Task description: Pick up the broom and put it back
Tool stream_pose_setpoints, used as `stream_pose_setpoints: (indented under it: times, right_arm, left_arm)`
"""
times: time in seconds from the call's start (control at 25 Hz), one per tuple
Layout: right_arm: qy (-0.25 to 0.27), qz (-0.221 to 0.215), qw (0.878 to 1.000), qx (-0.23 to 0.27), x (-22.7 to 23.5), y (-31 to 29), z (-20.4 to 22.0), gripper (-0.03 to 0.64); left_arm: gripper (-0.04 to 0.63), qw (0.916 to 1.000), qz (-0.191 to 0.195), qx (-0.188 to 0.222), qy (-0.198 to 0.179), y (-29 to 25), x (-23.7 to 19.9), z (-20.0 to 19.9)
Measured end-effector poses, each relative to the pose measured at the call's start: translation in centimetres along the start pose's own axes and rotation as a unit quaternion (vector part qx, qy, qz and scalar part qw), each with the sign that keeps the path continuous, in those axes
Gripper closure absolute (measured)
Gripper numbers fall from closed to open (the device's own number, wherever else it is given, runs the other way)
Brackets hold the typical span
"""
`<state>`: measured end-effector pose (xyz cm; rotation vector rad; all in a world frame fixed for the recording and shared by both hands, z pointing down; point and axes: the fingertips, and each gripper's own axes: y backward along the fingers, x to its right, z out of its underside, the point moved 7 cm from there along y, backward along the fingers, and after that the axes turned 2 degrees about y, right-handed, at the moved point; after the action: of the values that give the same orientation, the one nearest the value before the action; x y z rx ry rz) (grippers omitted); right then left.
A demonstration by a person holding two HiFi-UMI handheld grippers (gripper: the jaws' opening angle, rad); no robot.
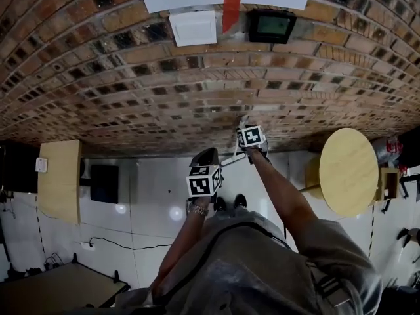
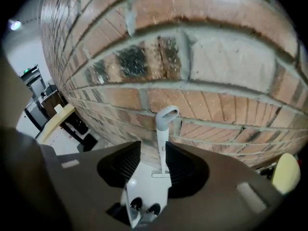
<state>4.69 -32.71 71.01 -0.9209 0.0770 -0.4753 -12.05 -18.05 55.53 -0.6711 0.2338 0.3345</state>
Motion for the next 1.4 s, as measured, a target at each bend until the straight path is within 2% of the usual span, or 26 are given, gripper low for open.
stream_pose_setpoints:
  times: [0.24, 0.32, 0.44, 0.56, 0.68, 0.92, 1.2, 1.4]
  right_arm:
    - [0.018, 0.034, 0.998, -0.05, 2.1, -4.2, -1.3, 0.48]
    - [0.005, 0.052, 0.997, -0.05, 2.4, -4.6, -1.3, 0.518]
    - [-0.018, 0.038, 0.999, -0.03, 1.8, -4.7, -1.1, 0.52]
    - [0.016, 0.042, 0.999, -0.023, 2.2, -3.8, -0.6, 0.523]
    - [0.021, 0.023, 0.999, -0.021, 1.9, -1.7, 1.0, 0.523]
    - [0.04, -0.002, 0.998, 0.04, -0.4, 5.8, 2.8, 0.523]
    - [0.046, -0.012, 0.991, 0.125, -3.6, 14.9, 0.4, 0.522]
    - [0.043, -0.023, 0.988, 0.15, -4.4, 17.5, -0.5, 0.519]
  left_arm:
    - [0.615, 0.9994, -0.034, 0.001, 0.008, -0.1, -1.8, -0.9]
    - [0.615, 0.999, -0.042, 0.004, 0.01, -0.1, -2.2, -1.1]
    - [0.615, 0.9988, -0.048, 0.007, 0.011, -0.3, -2.4, -1.4]
    - [0.615, 0.9991, -0.041, 0.006, 0.007, -0.7, -1.7, -1.5]
    - [0.615, 0.9996, -0.028, 0.009, 0.0, -1.3, -0.8, -1.7]
    - [0.615, 0.9997, -0.004, 0.013, -0.021, -2.2, 1.2, -2.1]
    - [0.615, 0.9991, 0.006, 0.019, -0.038, -3.2, 2.7, -2.9]
    - [0.617, 0.9984, 0.017, 0.028, -0.046, -3.4, 3.9, -3.5]
